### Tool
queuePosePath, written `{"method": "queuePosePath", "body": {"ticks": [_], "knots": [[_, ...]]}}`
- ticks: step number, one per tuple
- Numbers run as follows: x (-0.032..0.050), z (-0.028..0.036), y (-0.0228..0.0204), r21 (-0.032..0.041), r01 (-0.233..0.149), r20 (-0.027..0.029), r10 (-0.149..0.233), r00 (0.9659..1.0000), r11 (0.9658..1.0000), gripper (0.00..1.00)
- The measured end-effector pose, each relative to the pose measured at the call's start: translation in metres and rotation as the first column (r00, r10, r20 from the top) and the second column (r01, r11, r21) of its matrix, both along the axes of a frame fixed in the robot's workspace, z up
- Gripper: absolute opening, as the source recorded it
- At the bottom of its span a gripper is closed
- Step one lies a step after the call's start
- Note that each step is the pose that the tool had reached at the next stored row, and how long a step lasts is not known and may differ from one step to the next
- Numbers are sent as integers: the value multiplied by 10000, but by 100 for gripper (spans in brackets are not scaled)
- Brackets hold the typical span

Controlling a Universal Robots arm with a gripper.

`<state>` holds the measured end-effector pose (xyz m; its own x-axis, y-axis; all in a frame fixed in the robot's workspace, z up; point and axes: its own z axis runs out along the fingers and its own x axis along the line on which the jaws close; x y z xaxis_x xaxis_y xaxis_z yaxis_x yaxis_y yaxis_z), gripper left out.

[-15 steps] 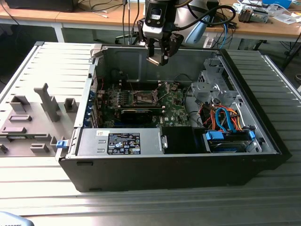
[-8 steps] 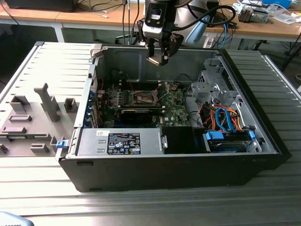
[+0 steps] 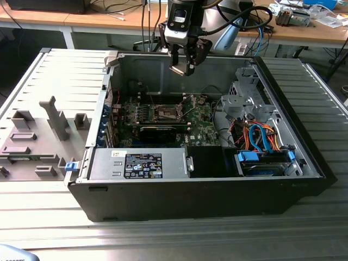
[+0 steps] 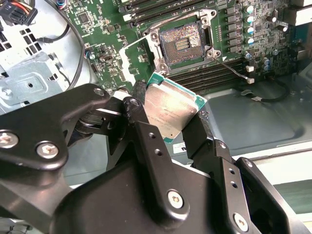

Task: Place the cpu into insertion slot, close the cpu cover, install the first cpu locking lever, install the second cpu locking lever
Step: 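Place the cpu into insertion slot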

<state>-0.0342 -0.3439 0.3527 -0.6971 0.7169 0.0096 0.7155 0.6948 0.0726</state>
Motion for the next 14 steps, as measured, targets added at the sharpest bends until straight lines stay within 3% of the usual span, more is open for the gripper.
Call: {"method": "queuePosePath", "body": {"ticks": [14], "knots": [[0,0,0,-6,102,0,-102,9999,9999,55]]}}
